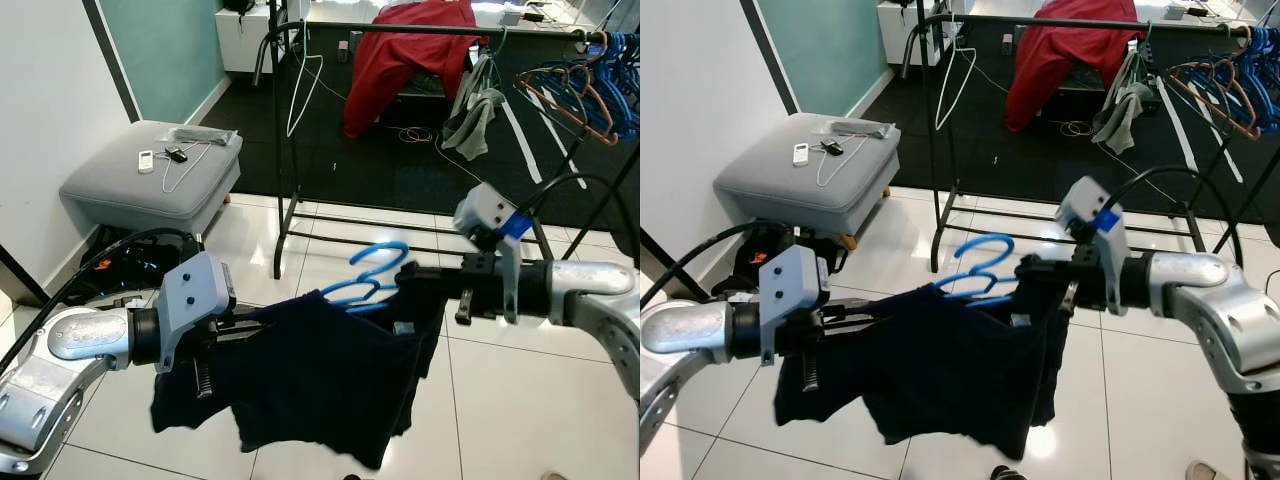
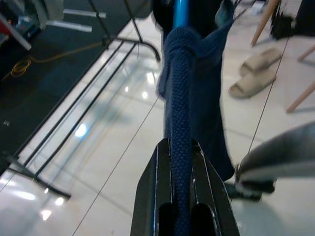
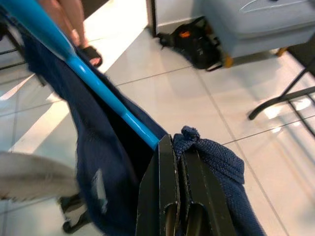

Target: Hang hanger

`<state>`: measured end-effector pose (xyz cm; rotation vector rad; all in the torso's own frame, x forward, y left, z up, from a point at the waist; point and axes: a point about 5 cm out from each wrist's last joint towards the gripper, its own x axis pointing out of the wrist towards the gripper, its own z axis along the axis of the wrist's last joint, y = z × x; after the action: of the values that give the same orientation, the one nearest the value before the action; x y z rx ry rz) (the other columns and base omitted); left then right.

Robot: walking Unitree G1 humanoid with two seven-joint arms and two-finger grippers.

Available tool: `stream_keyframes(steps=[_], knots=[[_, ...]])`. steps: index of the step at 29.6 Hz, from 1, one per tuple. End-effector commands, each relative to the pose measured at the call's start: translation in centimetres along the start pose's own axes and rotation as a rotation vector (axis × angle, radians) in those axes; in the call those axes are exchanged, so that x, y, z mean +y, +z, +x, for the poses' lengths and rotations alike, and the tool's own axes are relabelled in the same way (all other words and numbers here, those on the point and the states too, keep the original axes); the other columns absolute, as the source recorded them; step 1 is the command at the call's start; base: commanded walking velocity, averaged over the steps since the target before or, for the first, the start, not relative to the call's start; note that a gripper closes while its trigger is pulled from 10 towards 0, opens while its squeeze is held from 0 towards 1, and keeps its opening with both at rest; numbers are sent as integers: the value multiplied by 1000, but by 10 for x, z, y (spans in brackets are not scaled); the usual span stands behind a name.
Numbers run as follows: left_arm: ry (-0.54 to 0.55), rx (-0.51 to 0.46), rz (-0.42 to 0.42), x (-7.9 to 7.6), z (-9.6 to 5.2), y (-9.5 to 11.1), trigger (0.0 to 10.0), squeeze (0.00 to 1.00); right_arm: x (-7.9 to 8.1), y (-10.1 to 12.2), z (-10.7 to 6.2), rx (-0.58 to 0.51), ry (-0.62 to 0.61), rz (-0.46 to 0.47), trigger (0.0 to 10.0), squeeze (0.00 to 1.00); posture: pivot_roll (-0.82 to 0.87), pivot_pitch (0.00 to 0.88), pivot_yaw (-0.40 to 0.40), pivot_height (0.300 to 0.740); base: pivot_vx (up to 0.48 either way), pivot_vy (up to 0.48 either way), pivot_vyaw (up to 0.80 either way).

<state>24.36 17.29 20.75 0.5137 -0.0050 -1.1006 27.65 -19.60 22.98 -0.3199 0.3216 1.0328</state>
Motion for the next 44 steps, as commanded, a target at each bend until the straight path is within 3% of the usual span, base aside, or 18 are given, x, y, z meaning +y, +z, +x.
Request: stream_keyframes(steps=[1, 2, 5, 11, 13, 19, 21, 22, 26, 28, 36, 37, 44], knots=[[17, 14, 84, 8, -9, 4, 10000, 0, -3, -11, -1, 79, -32, 6, 0, 0, -98, 90, 7, 740, 0, 0, 0], [18, 85, 125, 12, -14, -2, 10000, 0, -11, -15, -9, 125, -89, 4, 0, 0, -98, 92, 9, 740, 0, 0, 0], [-5, 155, 161, 15, -22, -9, 10000, 0, -21, -20, -21, 185, -161, -14, 0, 0, -98, 92, 10, 740, 0, 0, 0], [-88, 110, 157, 9, -21, -4, 10000, 0, -26, -19, -24, 197, -182, -32, 0, 0, -101, 93, 12, 740, 0, 0, 0], [-190, 55, 168, 3, -18, 6, 10000, 0, -23, -16, -18, 195, -138, -50, 0, 0, -100, 94, 9, 740, 0, 0, 0], [-231, 32, 190, 4, -10, 10, 10000, 0, -20, -12, -7, 188, -94, -71, 0, 0, -99, 95, 10, 740, 0, 0, 0], [-228, 32, 195, 5, -7, 9, 10000, 0, -16, -9, -1, 173, -73, -76, 0, 0, -103, 97, 15, 740, 0, 0, 0], [-174, 57, 191, 8, 2, 4, 10000, 0, -4, -3, 14, 136, -5, -84, 0, 0, -103, 97, 15, 740, 0, 0, 0], [-153, 67, 185, 10, 5, 2, 10000, 0, 2, -1, 19, 125, 22, -86, 0, 0, -103, 97, 15, 740, 0, 0, 0], [-90, 85, 172, 15, 10, -2, 10000, 0, 9, 3, 25, 104, 55, -90, 0, 0, -106, 99, 16, 740, 0, 0, 0], [8, 138, 140, 22, 11, -9, 10000, 0, 5, 6, 25, 98, 29, -100, 0, 0, -103, 98, 14, 740, 0, 0, 0], [48, 172, 137, 27, 6, -12, 10000, 0, 1, 6, 22, 107, 2, -97, 0, 0, -103, 98, 14, 740, 0, 0, 0], [83, 195, 131, 31, 3, -15, 10000, 0, -1, 4, 20, 115, -17, -94, 0, 0, -103, 99, 14, 740, 0, 0, 0]])
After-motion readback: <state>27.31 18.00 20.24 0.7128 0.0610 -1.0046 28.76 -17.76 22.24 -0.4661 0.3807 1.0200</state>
